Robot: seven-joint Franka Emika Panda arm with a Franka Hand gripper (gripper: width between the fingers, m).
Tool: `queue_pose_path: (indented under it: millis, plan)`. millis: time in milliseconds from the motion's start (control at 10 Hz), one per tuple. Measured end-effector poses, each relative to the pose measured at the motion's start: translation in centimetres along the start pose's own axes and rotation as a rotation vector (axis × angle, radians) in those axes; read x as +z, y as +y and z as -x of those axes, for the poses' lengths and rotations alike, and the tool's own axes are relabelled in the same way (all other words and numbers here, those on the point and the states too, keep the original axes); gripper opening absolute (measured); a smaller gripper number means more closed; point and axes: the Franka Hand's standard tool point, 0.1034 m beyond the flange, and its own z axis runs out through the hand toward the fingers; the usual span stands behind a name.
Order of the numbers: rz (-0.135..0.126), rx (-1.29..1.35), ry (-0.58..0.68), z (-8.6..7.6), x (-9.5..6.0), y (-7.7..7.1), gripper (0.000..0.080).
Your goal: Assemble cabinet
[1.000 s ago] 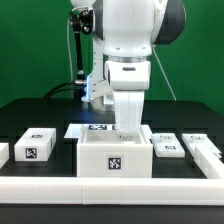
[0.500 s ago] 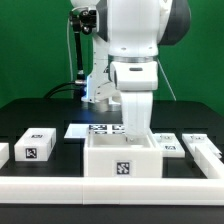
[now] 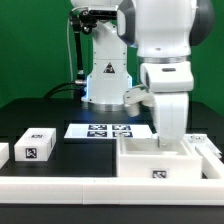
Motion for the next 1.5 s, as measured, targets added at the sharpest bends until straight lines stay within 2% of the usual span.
queue_pose_path:
  millis: [300, 500, 800, 900, 1000, 1100, 1200, 1300, 1500]
  plan:
    - [-0.006, -0.029, 0.012, -2.1, 0.3, 0.0, 0.0034]
    - [-0.021, -0.031, 0.008, -2.1, 0.3, 0.1, 0.0034]
    - [-0.021, -0.028, 0.008, -2.0, 0.3, 0.0, 0.0034]
    - [-0.021, -0.027, 0.008, -2.0, 0.3, 0.0, 0.0217]
    - [-0.021, -0.026, 0.008, -1.9, 0.3, 0.0, 0.0354]
    - [-0.021, -0.026, 0.008, -1.9, 0.3, 0.0, 0.0354]
    - [-0.021, -0.025, 0.008, -1.9, 0.3, 0.0, 0.0536]
    - [-0.021, -0.025, 0.008, -1.8, 0.3, 0.1, 0.0617]
    - [-0.021, -0.024, 0.008, -1.8, 0.3, 0.1, 0.0643]
